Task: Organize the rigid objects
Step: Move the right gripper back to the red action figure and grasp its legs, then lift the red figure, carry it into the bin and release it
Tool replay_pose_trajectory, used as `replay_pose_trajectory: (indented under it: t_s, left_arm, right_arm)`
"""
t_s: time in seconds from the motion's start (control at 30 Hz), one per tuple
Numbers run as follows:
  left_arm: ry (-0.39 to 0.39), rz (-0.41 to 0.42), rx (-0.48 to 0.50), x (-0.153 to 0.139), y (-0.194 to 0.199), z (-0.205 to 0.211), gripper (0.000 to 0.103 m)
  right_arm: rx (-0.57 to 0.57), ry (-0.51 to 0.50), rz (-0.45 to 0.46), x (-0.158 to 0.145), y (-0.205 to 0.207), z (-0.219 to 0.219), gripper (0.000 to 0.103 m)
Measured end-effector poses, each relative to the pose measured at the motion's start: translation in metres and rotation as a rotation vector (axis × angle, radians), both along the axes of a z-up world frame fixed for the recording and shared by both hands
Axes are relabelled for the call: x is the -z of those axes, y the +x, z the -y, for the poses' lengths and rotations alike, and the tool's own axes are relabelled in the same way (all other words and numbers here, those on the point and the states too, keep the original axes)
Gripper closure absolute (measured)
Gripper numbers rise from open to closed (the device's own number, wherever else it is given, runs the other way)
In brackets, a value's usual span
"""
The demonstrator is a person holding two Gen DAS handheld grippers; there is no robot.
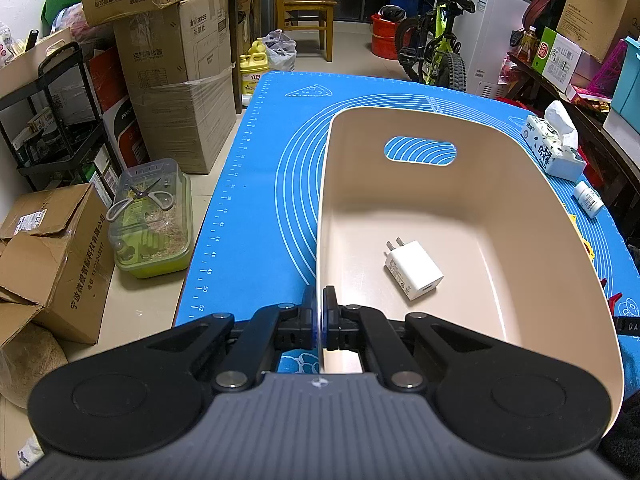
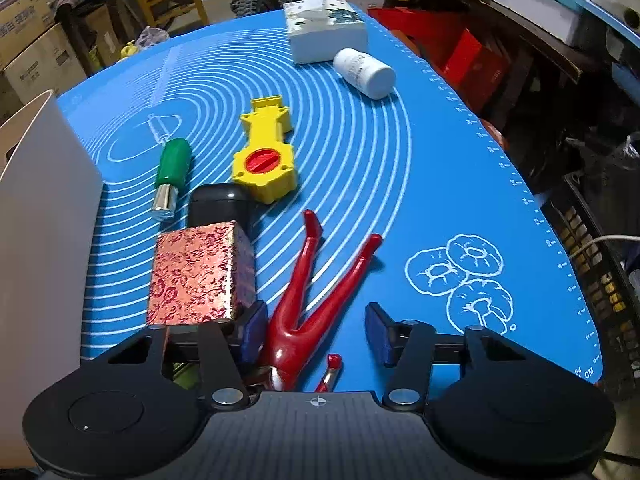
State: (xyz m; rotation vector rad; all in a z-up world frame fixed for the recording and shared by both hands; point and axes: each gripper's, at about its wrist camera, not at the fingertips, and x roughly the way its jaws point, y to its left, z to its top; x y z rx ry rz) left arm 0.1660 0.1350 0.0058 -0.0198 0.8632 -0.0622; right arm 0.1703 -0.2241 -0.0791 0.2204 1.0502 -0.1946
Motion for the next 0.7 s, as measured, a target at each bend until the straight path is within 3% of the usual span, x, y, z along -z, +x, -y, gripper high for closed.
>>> replay_pose_trajectory:
  t_s: [0.23, 0.7]
  left_arm:
    - [-0.002, 0.0, 0.001, 0.0, 0.0, 0.0, 0.099]
    - [-0.001, -0.001, 0.002, 0.0, 0.0, -0.002, 0.099]
  right_arm:
    - [-0.031, -0.017, 0.026, -0.003, -0.002, -0.009, 0.064]
    - [-0.065, -0.102, 0.123, -0.016, -0.007, -0.014, 0.065]
